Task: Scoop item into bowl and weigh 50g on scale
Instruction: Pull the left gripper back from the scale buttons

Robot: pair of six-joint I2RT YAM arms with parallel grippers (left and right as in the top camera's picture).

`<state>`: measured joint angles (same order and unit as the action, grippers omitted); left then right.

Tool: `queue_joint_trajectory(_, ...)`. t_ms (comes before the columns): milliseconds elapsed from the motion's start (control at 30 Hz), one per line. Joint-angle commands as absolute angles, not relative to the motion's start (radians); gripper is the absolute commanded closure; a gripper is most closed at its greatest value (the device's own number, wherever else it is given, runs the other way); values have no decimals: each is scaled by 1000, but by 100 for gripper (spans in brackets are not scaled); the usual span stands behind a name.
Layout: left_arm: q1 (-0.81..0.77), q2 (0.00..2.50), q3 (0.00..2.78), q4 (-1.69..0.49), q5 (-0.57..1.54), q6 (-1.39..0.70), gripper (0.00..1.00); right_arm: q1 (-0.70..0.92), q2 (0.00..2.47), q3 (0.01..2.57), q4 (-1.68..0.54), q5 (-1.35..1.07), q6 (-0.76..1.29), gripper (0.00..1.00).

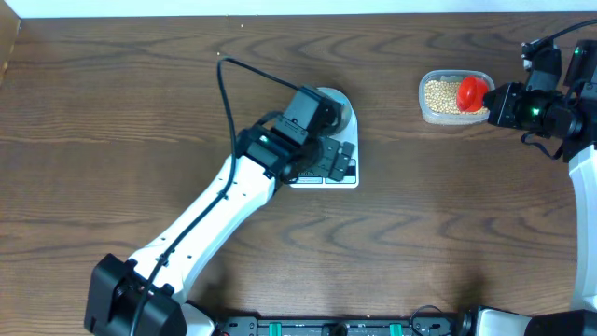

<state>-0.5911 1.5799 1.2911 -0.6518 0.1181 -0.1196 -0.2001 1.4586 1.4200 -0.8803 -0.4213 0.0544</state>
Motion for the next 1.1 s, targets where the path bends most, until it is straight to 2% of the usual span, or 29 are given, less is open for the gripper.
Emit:
queue_joint_trajectory(0,-553,1581,1299,-663,67,-15,1,-204,1451,1436,-878,-420,36,99)
queue_joint_trajectory(133,-520,1581,1297,-682,67,123,0,-204,1451,1436,-878,-421,36,99)
queue_joint_trajectory(333,-498,1581,1297,-708,66,182,0,-204,1451,1436,-880,-421,36,99)
queue_joint_trajectory(800,-503,1475,1203,-724,33,-96,0,-204,1451,1436,-879,-421,36,99)
queue_joint_trajectory(1067,-543,1475,1033,-571,32,-107,0,-204,1452,1436,-881,-420,36,99)
